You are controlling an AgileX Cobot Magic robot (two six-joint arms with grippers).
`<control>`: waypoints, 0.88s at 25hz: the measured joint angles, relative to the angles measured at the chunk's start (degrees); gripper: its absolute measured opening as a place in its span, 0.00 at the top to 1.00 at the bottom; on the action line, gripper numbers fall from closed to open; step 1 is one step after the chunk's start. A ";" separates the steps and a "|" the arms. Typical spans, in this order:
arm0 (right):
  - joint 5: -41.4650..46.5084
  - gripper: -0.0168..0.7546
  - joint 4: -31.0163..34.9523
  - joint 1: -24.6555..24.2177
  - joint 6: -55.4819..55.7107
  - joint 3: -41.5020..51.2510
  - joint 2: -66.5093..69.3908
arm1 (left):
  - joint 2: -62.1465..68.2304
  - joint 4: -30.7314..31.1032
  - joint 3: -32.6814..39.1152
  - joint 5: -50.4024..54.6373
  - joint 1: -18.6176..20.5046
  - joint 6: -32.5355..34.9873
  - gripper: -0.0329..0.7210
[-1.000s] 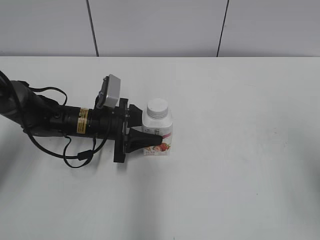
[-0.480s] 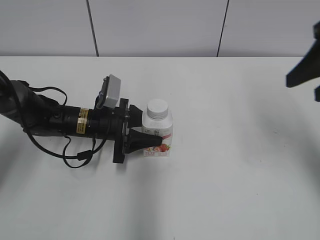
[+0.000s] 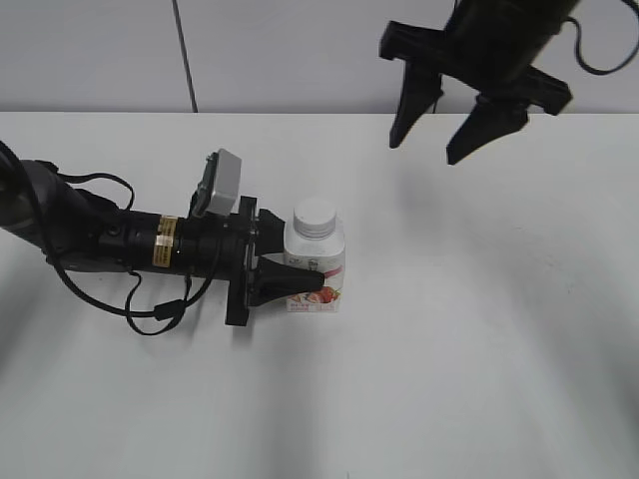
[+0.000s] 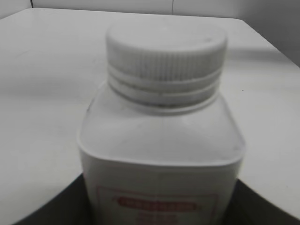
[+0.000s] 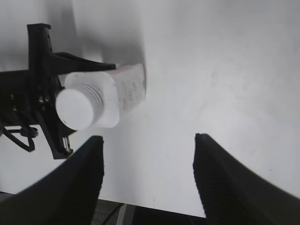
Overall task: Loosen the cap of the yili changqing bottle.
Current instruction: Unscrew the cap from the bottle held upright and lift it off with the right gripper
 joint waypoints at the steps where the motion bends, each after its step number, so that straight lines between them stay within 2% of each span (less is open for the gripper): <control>1: 0.43 0.35 -0.57 1.06 0.65 -2.71 2.15 | 0.00 0.00 0.00 0.00 0.00 0.00 0.46; 9: 0.99 0.35 -1.21 7.34 4.19 -16.75 14.12 | 0.00 0.00 0.00 0.00 0.00 0.00 0.46; 22: 1.21 0.35 -1.51 10.83 6.90 -18.06 19.64 | 0.00 0.05 0.00 0.00 0.00 0.00 0.46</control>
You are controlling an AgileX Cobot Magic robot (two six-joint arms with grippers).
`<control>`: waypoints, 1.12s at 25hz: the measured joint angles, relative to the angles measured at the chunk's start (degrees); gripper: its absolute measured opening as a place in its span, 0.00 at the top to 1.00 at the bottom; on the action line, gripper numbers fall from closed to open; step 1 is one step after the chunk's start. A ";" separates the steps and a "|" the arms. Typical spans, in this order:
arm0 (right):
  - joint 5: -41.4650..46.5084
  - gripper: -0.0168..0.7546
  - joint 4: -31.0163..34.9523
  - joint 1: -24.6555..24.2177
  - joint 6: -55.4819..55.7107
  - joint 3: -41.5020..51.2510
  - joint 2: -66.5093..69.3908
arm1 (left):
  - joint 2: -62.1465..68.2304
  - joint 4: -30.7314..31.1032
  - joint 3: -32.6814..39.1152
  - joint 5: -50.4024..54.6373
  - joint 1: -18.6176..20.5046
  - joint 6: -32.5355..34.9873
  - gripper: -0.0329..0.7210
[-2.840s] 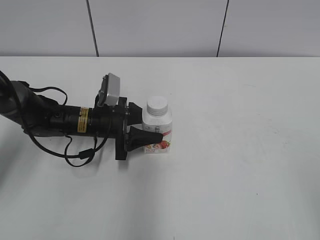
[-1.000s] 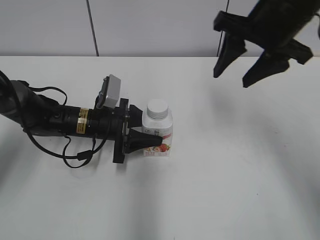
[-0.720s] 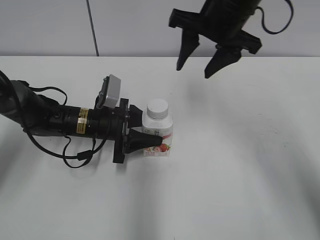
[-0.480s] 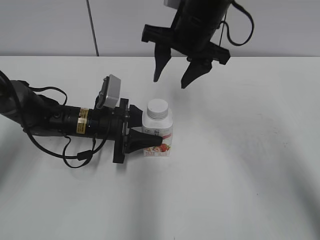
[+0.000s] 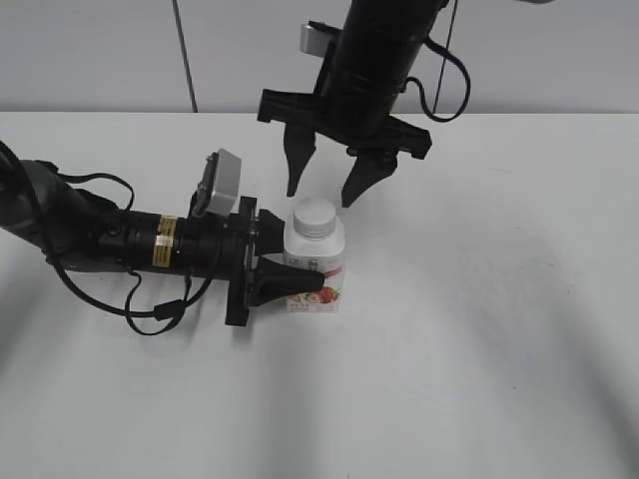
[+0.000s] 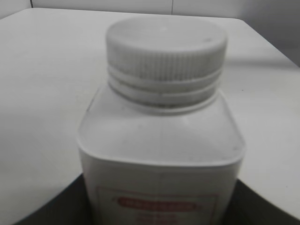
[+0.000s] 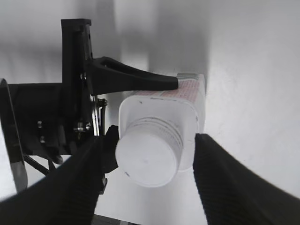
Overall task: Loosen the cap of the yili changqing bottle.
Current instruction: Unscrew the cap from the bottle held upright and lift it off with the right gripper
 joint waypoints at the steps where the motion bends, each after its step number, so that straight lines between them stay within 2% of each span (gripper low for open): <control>1: 0.00 0.35 0.00 0.37 0.06 0.01 0.35 | 0.00 0.00 0.00 0.00 0.00 0.00 0.46; 5: 0.05 0.36 -0.13 1.72 0.28 0.01 1.06 | 0.00 0.02 0.00 0.00 0.00 0.00 0.46; 24: 0.13 0.36 -2.12 2.18 1.43 0.19 2.13 | 0.00 0.09 0.00 0.00 0.00 0.00 0.46; 28: 0.13 0.39 -2.12 2.34 1.45 0.19 2.13 | 0.00 0.13 0.00 0.00 0.00 0.00 0.46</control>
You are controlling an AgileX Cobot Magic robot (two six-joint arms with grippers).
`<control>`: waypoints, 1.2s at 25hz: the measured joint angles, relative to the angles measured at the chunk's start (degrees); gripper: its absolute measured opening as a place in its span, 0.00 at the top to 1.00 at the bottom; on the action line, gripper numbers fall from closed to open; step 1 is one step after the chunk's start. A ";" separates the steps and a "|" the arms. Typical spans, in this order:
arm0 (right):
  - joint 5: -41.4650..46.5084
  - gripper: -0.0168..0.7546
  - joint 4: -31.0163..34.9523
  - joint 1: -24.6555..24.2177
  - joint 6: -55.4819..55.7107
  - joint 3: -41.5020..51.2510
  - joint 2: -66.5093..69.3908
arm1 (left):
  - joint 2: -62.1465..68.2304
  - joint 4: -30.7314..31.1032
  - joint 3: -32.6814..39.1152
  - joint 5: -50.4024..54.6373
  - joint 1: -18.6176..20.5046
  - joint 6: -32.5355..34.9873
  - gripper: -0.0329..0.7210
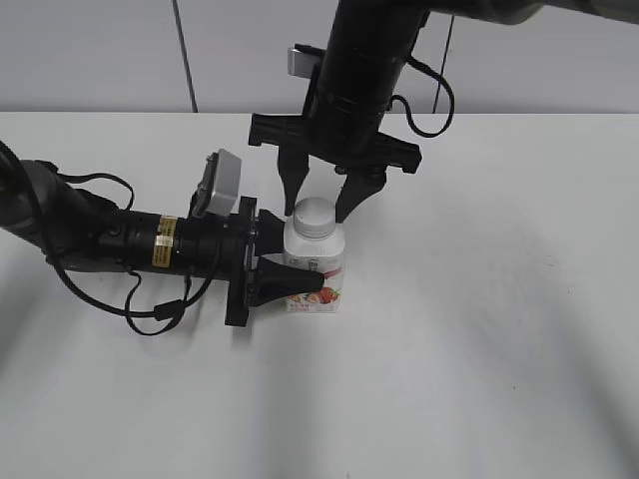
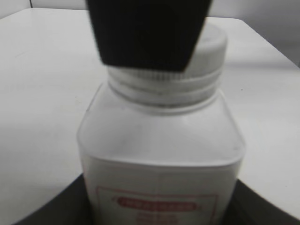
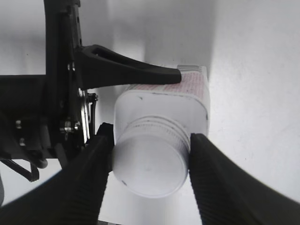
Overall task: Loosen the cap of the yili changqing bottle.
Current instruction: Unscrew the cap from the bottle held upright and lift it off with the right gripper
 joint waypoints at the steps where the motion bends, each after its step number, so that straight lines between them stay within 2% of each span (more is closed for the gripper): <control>1: 0.00 0.40 0.00 0.10 0.00 0.00 0.00 | 0.00 0.00 0.00 0.00 0.00 0.00 0.46; 22: 0.35 0.47 -0.39 0.39 -1.90 0.00 0.00 | 0.00 0.11 0.00 0.00 0.00 0.00 0.46; 25: 0.37 0.47 -0.16 0.39 -6.61 0.00 0.00 | 0.00 0.11 0.00 0.00 0.00 0.00 0.46; 30: 0.54 0.47 0.54 0.39 -22.16 0.00 0.00 | 0.00 0.22 0.00 -0.18 0.00 0.00 0.46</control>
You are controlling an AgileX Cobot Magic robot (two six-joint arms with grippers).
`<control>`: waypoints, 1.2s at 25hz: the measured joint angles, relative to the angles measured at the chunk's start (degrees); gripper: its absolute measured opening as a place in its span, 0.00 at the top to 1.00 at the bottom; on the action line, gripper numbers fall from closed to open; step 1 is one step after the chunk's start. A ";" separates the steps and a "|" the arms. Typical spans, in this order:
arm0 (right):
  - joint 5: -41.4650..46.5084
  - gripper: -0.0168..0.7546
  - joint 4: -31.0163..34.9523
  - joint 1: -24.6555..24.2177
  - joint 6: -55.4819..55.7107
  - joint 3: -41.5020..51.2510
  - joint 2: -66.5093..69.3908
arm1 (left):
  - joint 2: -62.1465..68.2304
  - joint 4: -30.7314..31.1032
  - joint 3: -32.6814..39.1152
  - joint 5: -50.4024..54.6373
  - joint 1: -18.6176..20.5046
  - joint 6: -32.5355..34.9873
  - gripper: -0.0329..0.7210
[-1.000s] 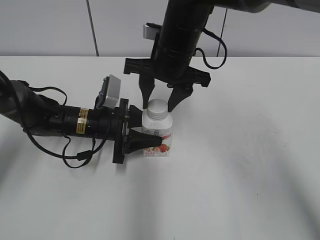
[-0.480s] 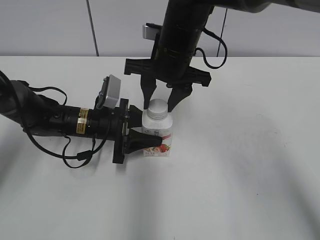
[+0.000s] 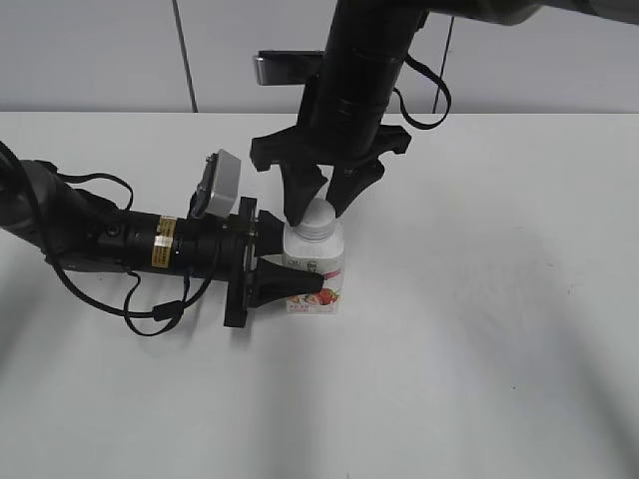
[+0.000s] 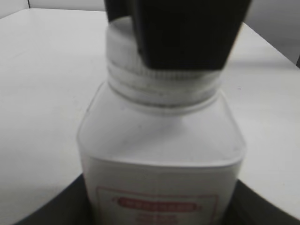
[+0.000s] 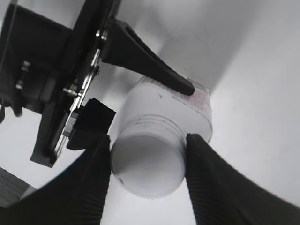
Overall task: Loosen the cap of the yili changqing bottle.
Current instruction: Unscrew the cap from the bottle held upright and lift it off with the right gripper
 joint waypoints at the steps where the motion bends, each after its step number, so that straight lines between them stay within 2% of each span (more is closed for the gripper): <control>1: 0.05 0.47 0.06 0.00 -2.37 0.00 0.00 | 0.00 0.06 0.00 0.00 0.00 0.00 0.46; 21: 0.05 0.48 0.57 0.00 -51.74 0.00 0.00 | 0.00 0.23 0.00 -0.05 0.12 0.00 0.47; 30: 0.15 0.48 0.64 0.00 -65.86 0.00 0.00 | 0.00 0.23 0.00 -0.05 0.12 0.07 0.47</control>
